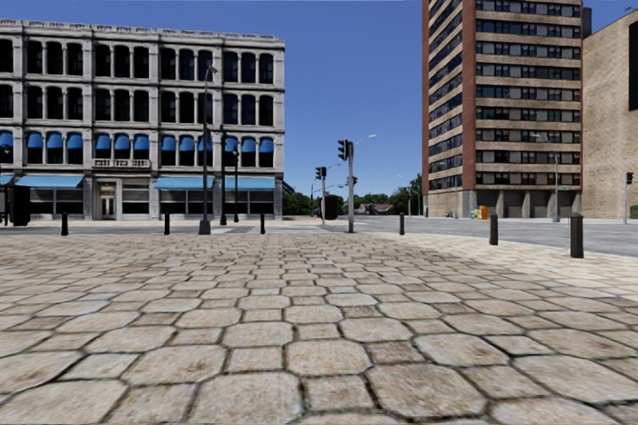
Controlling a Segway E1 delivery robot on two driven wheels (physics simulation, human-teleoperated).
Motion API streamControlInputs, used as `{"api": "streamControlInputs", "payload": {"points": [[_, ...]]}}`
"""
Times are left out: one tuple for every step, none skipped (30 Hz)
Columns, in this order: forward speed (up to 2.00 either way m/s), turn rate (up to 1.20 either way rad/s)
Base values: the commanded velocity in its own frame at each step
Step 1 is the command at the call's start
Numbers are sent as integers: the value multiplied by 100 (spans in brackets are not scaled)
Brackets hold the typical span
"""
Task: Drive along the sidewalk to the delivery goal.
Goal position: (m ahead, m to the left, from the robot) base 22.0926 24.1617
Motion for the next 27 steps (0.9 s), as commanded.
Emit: {"api": "streamControlInputs", "payload": {"points": [[200, 0], [200, 0], [200, 0], [200, 0], [200, 0], [200, 0], [200, 0], [200, 0], [200, 0], [200, 0], [200, 0], [200, 0], [200, 0], [200, 0], [200, 0], [200, 0], [200, 0], [200, 0], [200, 0], [200, 0], [200, 0], [200, 0], [200, 0], [200, 0], [200, 0], [200, 0], [200, 0]]}}
